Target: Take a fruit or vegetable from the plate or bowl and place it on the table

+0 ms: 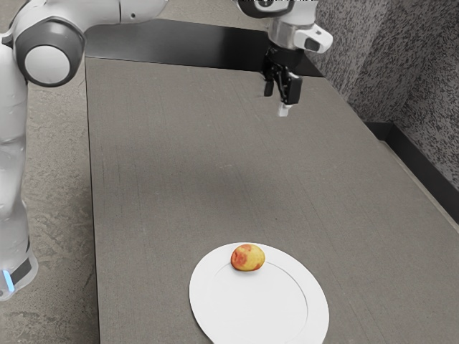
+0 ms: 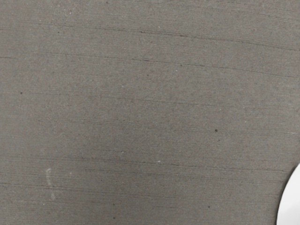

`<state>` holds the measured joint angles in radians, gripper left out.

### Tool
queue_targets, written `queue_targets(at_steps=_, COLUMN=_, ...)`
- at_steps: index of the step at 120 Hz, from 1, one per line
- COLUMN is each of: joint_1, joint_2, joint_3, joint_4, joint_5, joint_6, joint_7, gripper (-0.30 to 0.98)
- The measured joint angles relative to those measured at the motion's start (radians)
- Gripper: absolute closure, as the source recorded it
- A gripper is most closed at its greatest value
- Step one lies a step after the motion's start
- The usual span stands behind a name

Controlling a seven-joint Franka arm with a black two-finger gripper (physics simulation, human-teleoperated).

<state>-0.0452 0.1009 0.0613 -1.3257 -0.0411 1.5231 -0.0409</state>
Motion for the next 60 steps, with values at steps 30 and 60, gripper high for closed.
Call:
queue_targets(at_steps=30, joint_1=-0.078, joint_2=0.012, joint_3=0.0, joint_4=-0.011, joint_5=0.0, joint_6=0.022, joint_7=-0.009, gripper=0.0)
queue_targets(at_steps=60, joint_1=-0.292, joint_2=0.065, joint_3=0.173, joint_4=-0.179, joint_5=-0.005, joint_6=0.088, joint_7=-0.014, gripper=0.0)
